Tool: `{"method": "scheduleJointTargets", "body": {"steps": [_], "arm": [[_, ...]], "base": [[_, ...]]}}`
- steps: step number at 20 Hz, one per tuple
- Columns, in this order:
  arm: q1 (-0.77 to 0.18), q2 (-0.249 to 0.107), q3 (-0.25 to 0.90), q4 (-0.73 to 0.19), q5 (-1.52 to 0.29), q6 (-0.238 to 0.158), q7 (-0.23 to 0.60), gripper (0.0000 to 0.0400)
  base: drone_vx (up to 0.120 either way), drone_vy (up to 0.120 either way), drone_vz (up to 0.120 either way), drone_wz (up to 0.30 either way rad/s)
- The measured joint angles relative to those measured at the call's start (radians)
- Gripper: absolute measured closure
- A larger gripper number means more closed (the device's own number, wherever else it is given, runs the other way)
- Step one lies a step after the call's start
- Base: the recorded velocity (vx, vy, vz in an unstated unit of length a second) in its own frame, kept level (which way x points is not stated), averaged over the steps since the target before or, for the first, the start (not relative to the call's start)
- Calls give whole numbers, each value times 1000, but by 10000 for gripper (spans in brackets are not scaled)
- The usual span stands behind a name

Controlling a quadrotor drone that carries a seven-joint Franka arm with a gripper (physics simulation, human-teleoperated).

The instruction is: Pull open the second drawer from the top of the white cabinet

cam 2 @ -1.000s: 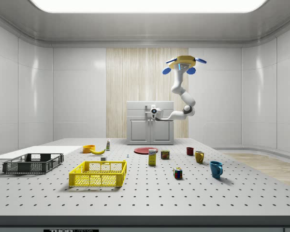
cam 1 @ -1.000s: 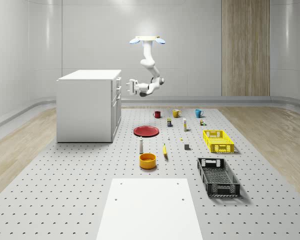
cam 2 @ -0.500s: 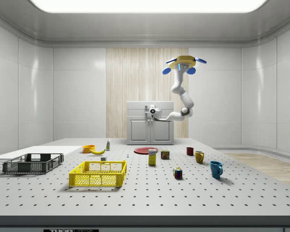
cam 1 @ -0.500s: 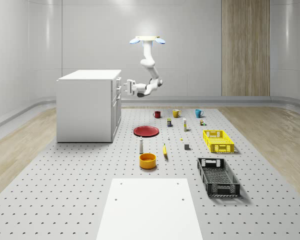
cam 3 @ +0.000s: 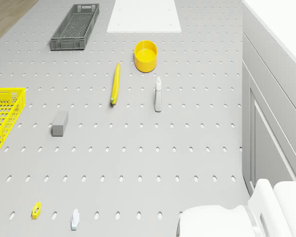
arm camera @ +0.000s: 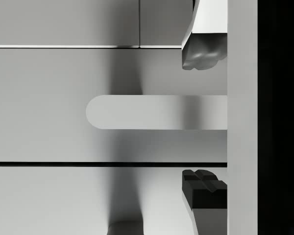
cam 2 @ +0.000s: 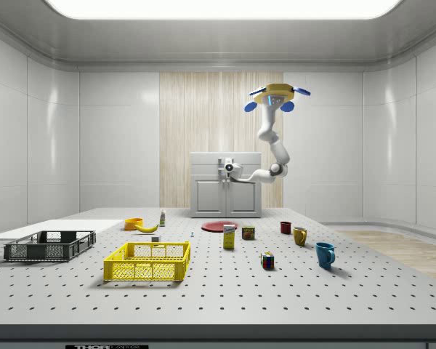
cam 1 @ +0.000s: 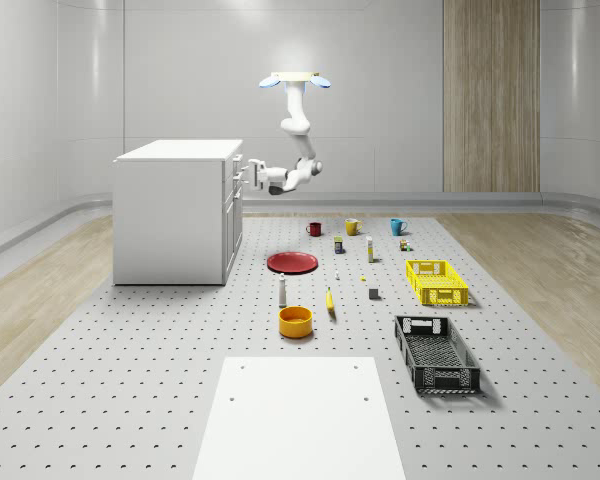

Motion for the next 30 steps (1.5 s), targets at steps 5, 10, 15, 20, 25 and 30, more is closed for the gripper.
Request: {"method": "scheduleJointTargets", "body": {"steps": [5,10,15,20,25,30], "arm": [[-25,18,34,21,17,-3,7,100],[-49,33,64,35,33,-6,11,100],[-73,44,91,44,48,-12,10,100],[-98,51,113,48,59,-19,10,100],[-121,55,133,50,68,-28,10,188],[-147,51,153,57,49,-35,66,206]], "base": [[0,0,0,0],[0,0,0,0],[0,0,0,0],[0,0,0,0],[0,0,0,0],[0,0,0,0]]}}
